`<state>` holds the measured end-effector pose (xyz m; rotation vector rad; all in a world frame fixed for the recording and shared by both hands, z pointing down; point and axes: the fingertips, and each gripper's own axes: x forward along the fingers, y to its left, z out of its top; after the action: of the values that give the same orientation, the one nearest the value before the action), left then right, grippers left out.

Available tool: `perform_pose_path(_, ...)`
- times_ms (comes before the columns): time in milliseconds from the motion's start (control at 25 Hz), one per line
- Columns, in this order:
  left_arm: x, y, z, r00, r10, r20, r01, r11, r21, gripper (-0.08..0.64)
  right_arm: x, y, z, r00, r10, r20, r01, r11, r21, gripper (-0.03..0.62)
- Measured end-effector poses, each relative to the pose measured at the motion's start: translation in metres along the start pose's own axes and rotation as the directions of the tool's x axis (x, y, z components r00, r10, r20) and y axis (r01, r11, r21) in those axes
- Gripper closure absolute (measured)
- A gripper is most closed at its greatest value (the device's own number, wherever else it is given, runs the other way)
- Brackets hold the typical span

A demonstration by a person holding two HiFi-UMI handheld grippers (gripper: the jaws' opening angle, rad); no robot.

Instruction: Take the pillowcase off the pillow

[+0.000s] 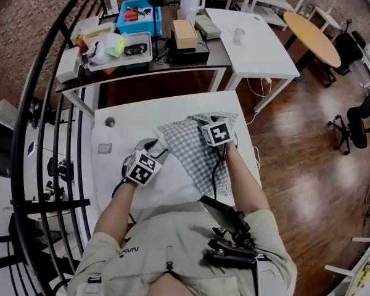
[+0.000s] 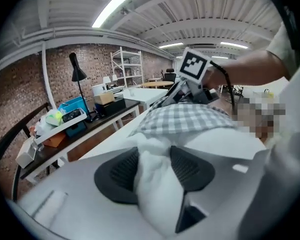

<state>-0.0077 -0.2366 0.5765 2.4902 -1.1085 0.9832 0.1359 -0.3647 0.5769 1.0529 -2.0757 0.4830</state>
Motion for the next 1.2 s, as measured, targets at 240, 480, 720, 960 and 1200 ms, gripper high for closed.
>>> perform_pose_path(240,-0.035,-0.009,0.003,0.995,0.052,0.087,-0.057,0.996,0.062,0.540,-0.006,0.000,0.008,0.991,-0.118,0.059,0.124,0.986,-0.111,0.555)
perform_pose_path(480,-0.106,-0.011,0.035,0.972,0.065,0.224,-0.065,0.998,-0.007,0.546,-0.052,-0.054,0.022,0.944,-0.261,0.203,0.260,0.965,0.034,0.566)
perform_pose_path(720,-0.130,-0.011,0.040,0.961,0.095,0.261,-0.090,0.995,-0.032,0.546,-0.062,-0.114,-0.004,0.891,-0.423,0.164,0.393,0.900,0.189,0.571)
perform_pose_path(960,-0.097,0.011,0.024,0.969,0.104,0.224,-0.089,0.993,-0.079,0.546,-0.047,-0.146,-0.071,0.866,-0.498,-0.038,0.488,0.829,0.273,0.571)
perform_pose_path(1200,-0.063,0.015,0.029,0.975,0.101,0.200,-0.106,0.994,0.014,0.406,-0.063,-0.110,-0.048,0.910,-0.345,0.229,0.277,0.919,0.282,0.448)
